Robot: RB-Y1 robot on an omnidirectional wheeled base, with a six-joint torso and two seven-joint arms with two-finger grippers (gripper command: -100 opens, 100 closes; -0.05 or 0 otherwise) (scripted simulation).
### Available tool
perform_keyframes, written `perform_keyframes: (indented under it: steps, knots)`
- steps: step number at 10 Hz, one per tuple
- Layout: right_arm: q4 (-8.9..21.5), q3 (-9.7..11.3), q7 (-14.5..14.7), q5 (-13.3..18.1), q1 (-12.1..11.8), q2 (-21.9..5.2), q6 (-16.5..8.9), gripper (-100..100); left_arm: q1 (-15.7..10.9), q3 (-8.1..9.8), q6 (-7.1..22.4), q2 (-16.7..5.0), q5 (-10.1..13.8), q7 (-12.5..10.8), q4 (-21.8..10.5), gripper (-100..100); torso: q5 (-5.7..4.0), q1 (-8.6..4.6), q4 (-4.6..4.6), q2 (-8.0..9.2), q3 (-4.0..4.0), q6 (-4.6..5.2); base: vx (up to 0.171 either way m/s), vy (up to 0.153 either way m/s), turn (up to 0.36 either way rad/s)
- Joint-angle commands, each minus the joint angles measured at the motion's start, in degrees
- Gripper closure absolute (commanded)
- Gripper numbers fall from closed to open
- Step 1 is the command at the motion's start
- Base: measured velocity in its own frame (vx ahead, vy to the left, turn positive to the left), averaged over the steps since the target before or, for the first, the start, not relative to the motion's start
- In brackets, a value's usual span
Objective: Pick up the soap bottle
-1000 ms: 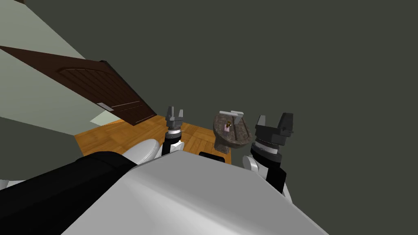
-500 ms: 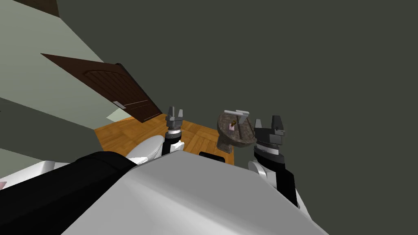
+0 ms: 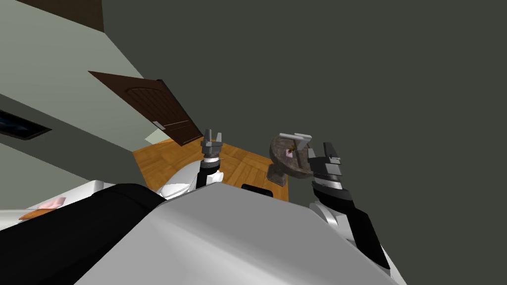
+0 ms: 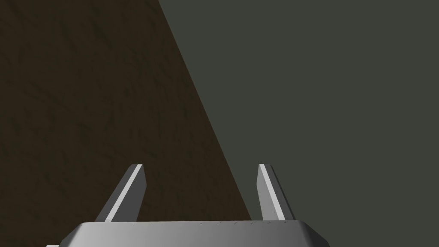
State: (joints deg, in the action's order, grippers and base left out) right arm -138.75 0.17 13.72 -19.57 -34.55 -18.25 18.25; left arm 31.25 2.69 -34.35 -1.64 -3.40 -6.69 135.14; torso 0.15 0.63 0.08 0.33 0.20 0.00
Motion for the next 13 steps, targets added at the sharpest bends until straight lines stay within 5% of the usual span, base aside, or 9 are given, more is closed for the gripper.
perform_keyframes:
  steps: [1, 9, 13]
  knots:
    - [-0.1, -0.2, 0.8, -1.9, -0.2, -1.0, -1.8, -100, 0.0, 0.0, 0.0, 0.0, 0.0, 0.0, 0.0, 0, 0.0, 0.0, 0.0, 0.0, 0.0, 0.0, -0.021, 0.123, 0.03]
    - [-2.2, -3.0, 4.5, -13.4, -4.3, -10.4, -12.6, -100, 0.0, 0.01, 0.0, 0.0, 0.0, 0.0, 0.0, 0, -0.07, -0.35, -0.02, -0.08, -0.05, 0.0, -0.036, 0.092, 0.103]
    - [-2.8, -4.3, 5.5, -19.9, -6.7, -17.4, -18.9, -100, 0.0, 0.02, 0.0, 0.0, 0.0, 0.0, 0.0, 0, -0.1, -0.48, -0.02, -0.09, -0.05, 0.03, -0.046, 0.07, 0.131]
